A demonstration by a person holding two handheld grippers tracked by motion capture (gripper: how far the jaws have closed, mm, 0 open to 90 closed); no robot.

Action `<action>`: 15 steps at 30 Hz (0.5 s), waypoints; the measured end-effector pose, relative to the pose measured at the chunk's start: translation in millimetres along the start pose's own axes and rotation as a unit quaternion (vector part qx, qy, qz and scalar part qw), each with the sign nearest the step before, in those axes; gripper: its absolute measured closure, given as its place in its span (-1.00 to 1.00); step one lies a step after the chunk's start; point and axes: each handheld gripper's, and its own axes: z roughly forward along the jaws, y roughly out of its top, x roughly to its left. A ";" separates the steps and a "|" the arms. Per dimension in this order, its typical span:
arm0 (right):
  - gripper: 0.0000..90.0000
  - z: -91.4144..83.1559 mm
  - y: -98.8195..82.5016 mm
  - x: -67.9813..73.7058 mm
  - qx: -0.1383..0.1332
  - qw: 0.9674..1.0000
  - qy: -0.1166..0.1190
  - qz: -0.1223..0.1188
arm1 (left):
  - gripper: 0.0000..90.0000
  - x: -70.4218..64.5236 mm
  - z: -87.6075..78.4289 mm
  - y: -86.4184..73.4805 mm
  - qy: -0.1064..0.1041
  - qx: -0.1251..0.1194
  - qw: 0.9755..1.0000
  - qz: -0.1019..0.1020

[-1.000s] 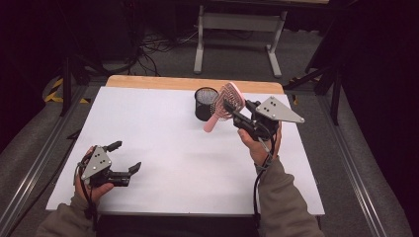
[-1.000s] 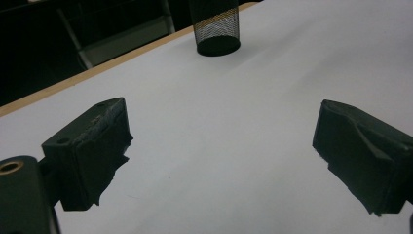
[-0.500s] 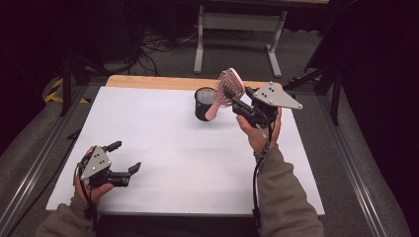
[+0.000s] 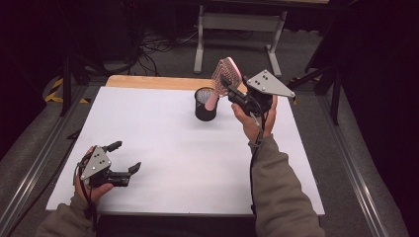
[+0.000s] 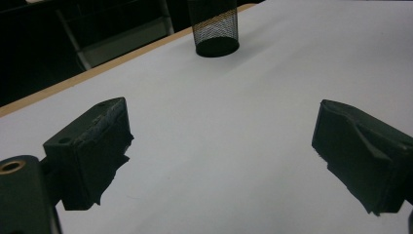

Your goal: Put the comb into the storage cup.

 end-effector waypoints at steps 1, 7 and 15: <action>0.43 2.3 0.2 -1.2 0.001 1.000 -0.003 -0.001 | -0.82 0.0 -0.1 -0.1 -0.001 0.000 1.000 -0.002; 0.43 12.8 -0.8 -4.9 0.004 1.000 -0.015 0.003 | -0.82 0.2 0.3 -0.7 -0.002 -0.001 1.000 -0.005; 0.43 26.0 -2.2 -9.5 0.008 0.999 -0.032 0.006 | -0.82 1.5 -0.2 -1.1 -0.003 -0.001 1.000 -0.007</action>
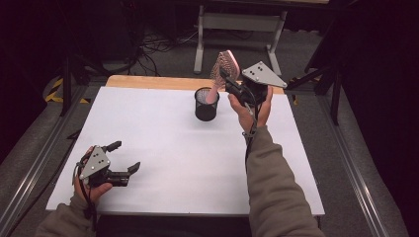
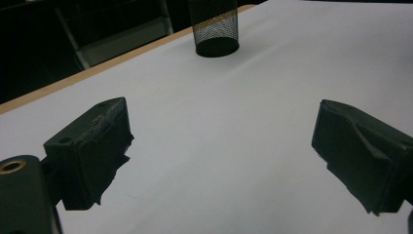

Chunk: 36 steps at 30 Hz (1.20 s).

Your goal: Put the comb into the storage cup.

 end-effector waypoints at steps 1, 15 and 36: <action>0.43 1.8 -0.5 -0.5 0.000 1.000 -0.003 0.000 | -0.82 -0.1 0.0 0.0 -0.001 -0.001 1.000 0.000; 0.43 13.9 -6.1 -5.1 0.008 1.000 -0.022 0.003 | -0.82 0.5 0.0 0.1 -0.003 0.002 1.000 0.002; 0.43 43.6 -16.3 -10.2 0.023 0.998 -0.050 0.007 | -0.82 1.0 0.1 -0.1 -0.006 -0.004 1.000 0.002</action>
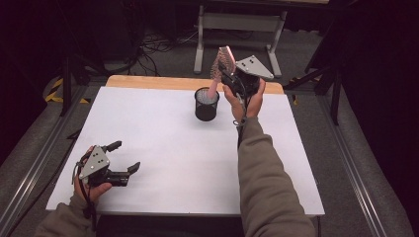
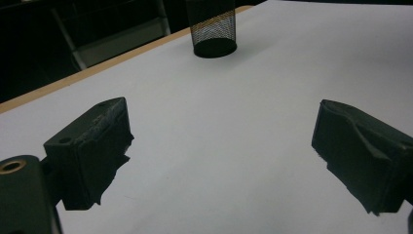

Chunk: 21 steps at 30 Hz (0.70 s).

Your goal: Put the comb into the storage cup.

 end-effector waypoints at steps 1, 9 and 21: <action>0.43 2.7 -0.8 0.1 0.003 1.000 -0.003 -0.002 | -0.82 0.1 -0.5 0.3 -0.002 0.004 1.000 0.001; 0.43 19.5 -12.3 -1.5 0.021 1.000 -0.016 0.002 | -0.82 1.1 -0.3 -0.8 -0.003 0.002 1.000 -0.004; 0.43 32.7 -32.3 -4.2 0.040 0.999 -0.020 0.029 | -0.82 1.6 -2.2 -1.5 -0.001 0.001 1.000 -0.005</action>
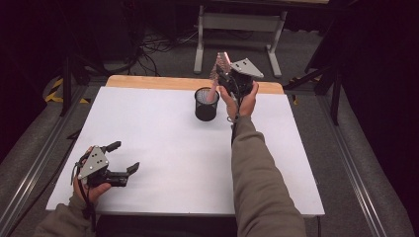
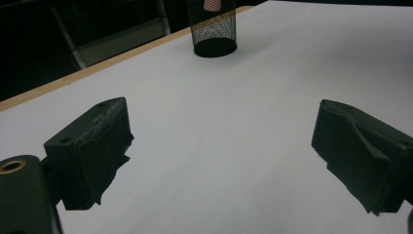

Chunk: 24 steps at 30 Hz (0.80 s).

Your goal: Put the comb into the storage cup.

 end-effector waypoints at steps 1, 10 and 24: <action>0.43 0.4 -0.9 0.1 0.003 1.000 0.002 0.000 | -0.82 0.1 -0.1 -0.1 0.000 0.000 1.000 0.000; 0.43 7.8 -22.2 7.0 0.031 0.999 0.017 0.003 | -0.82 -0.3 0.4 -0.1 -0.001 -0.001 1.000 0.000; 0.42 6.5 -42.9 10.2 0.042 0.999 0.026 0.023 | -0.82 -2.1 1.7 0.5 0.001 0.000 1.000 0.007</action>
